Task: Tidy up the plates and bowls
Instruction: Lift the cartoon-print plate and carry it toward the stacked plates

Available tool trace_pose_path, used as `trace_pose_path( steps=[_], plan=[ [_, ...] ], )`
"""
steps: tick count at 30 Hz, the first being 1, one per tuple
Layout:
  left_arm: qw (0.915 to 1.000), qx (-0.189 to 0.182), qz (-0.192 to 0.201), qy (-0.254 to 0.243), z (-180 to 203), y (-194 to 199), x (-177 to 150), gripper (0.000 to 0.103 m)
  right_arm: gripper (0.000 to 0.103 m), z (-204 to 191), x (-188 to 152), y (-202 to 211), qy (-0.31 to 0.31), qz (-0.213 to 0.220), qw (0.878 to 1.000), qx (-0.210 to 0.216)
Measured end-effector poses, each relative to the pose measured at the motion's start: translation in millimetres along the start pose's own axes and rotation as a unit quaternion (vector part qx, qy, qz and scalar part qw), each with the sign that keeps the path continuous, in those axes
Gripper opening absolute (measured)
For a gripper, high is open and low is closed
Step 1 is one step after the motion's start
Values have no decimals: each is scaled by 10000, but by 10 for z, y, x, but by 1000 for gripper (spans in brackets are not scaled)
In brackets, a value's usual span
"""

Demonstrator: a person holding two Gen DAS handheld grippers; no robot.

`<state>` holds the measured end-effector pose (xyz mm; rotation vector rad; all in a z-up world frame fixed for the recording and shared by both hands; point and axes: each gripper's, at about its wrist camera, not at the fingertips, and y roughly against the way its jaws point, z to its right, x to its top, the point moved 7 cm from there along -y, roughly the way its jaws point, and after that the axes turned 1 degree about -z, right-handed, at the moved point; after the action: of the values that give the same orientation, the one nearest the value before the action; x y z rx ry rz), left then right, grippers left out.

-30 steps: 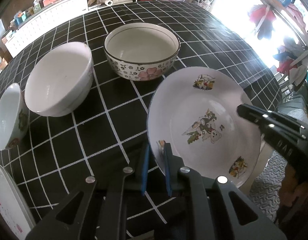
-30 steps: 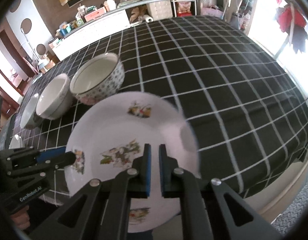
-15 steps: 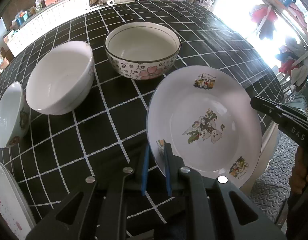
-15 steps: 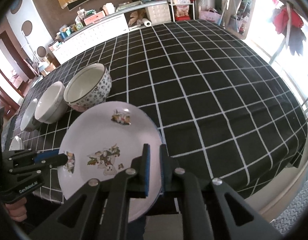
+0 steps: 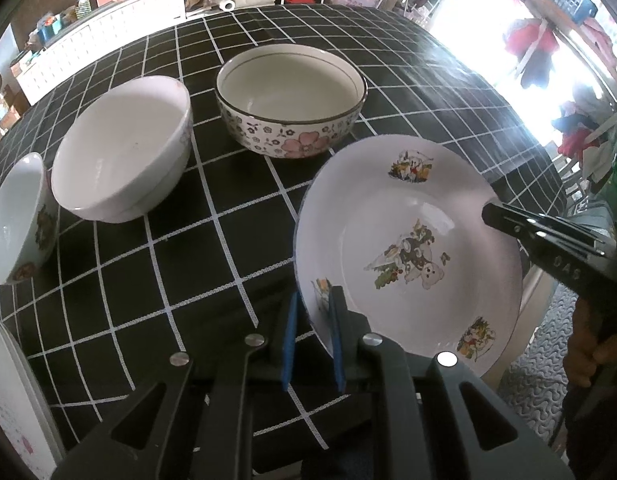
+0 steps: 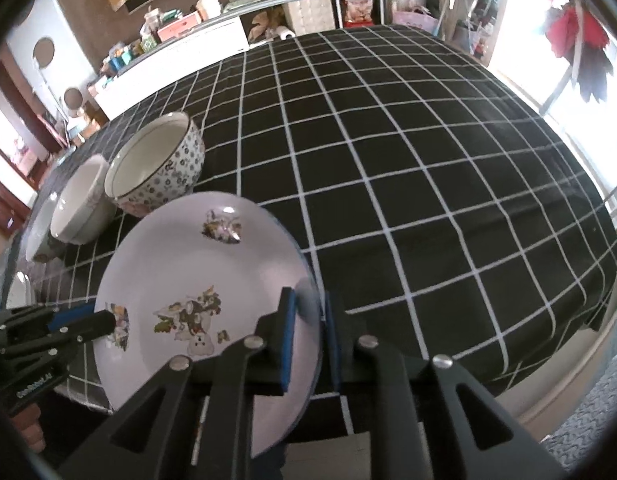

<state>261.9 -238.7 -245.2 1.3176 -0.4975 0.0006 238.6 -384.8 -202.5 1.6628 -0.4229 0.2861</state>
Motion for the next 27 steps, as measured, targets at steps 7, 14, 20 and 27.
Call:
trace_pose_path(
  steps=[7, 14, 20, 27],
  plan=[
    [9996, 70, -63, 263, -219, 16, -54, 13, 17, -241, -12, -7, 345, -37, 9994, -24],
    [9982, 160, -32, 577, -530, 123, -193, 13, 17, -607, -71, -53, 630, -133, 9977, 206],
    [9956, 290, -35, 894, -818, 236, -351, 13, 17, -892, -131, -86, 934, -210, 9948, 348],
    [9925, 379, -77, 1161, -1052, 347, -554, 13, 17, -1247, -189, -138, 1225, -306, 9909, 461]
  ],
)
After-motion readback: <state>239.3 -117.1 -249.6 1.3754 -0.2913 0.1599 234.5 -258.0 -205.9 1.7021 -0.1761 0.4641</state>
